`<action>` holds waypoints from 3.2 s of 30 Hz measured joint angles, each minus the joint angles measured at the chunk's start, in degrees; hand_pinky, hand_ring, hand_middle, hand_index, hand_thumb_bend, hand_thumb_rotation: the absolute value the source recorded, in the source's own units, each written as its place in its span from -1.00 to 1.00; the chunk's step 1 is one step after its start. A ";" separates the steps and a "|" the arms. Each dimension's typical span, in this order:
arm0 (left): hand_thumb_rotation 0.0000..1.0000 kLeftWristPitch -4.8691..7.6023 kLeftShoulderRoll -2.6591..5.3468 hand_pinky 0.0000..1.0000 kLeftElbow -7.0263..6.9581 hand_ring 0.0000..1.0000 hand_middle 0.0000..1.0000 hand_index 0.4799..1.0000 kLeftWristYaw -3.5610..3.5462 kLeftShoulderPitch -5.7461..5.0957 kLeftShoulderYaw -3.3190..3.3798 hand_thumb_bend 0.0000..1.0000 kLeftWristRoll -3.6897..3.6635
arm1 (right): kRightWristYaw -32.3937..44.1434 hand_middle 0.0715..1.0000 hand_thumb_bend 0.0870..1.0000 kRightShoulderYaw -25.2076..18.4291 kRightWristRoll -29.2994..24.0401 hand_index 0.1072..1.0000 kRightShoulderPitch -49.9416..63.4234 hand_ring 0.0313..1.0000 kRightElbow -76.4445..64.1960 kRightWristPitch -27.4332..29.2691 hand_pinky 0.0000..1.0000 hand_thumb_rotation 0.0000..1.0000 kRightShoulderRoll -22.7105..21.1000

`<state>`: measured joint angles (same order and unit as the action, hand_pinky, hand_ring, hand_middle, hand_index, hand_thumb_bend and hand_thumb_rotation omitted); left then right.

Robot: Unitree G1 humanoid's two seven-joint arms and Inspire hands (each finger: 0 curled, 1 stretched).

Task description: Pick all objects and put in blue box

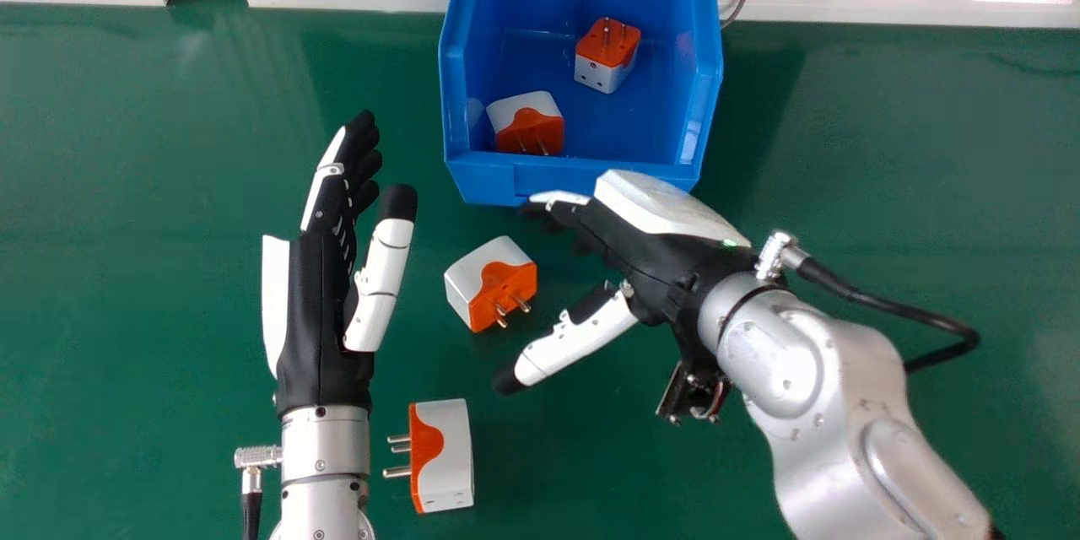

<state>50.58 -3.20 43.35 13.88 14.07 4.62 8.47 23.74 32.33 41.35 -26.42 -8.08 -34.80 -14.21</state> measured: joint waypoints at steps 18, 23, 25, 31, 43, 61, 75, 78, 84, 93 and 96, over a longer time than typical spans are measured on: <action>0.77 -0.01 0.07 0.77 -0.01 0.78 0.82 0.56 0.16 -0.03 0.00 0.43 0.56 | -7.04 0.72 1.00 1.28 2.02 0.68 -0.32 0.64 7.73 3.23 0.53 -0.06 5.40; 0.77 -0.01 0.07 0.77 -0.01 0.78 0.82 0.56 0.17 -0.03 0.00 0.43 0.59 | -10.03 0.72 1.00 1.28 1.42 0.67 0.06 0.64 10.30 7.31 0.56 -0.05 6.53; 0.77 -0.02 0.06 0.77 -0.01 0.78 0.82 0.56 0.26 -0.03 0.02 0.43 0.62 | -11.33 0.72 1.00 1.28 1.22 0.67 0.16 0.64 11.97 8.57 0.56 -0.05 7.09; 0.77 -0.01 0.07 0.76 0.03 0.78 0.82 0.56 1.11 -0.02 -0.03 0.43 0.70 | -15.66 0.71 1.00 1.24 0.94 0.66 0.60 0.63 16.22 11.96 0.54 -0.06 8.75; 0.77 0.16 -0.10 0.76 0.40 0.78 0.82 0.57 1.17 0.00 -0.75 0.41 0.75 | -27.08 0.63 0.92 1.21 0.98 0.59 0.63 0.55 26.71 20.54 0.45 -0.15 11.80; 0.77 0.77 -0.12 0.75 0.97 0.78 0.82 0.57 1.44 0.05 -0.93 0.39 1.21 | -30.91 0.48 0.78 0.28 -0.44 0.46 0.11 0.40 31.51 23.90 0.27 -0.39 12.73; 0.78 0.77 -0.18 0.75 0.97 0.78 0.82 0.57 1.47 0.12 -0.92 0.40 1.67 | -39.00 0.17 0.36 -0.89 -2.77 0.23 0.45 0.04 38.76 36.57 -0.08 -0.75 13.64; 0.78 0.77 -0.22 0.75 0.97 0.78 0.82 0.57 1.47 0.13 -0.91 0.40 1.66 | -39.02 0.10 0.27 -1.17 -2.92 0.17 0.45 -0.02 39.11 37.26 -0.15 -0.80 13.63; 0.78 0.77 -0.22 0.75 0.97 0.78 0.82 0.57 1.42 0.22 -0.93 0.40 1.66 | -39.01 0.05 0.20 -1.29 -2.94 0.13 0.46 -0.08 39.07 37.87 -0.19 -0.84 13.60; 0.78 0.77 -0.22 0.75 0.97 0.78 0.82 0.57 1.27 0.22 -0.92 0.40 1.63 | -39.00 -0.02 0.10 -1.44 -2.93 0.07 0.52 -0.16 38.92 37.88 -0.25 -0.90 13.59; 0.78 0.77 -0.22 0.75 0.97 0.78 0.82 0.57 1.25 0.22 -0.92 0.40 1.63 | -39.00 -0.04 0.06 -1.66 -2.93 0.04 0.76 -0.18 38.67 37.88 -0.27 -0.92 13.59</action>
<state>51.34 -3.42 44.32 15.13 14.28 3.70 10.10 -15.26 30.67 38.42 -25.65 30.59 3.08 -0.61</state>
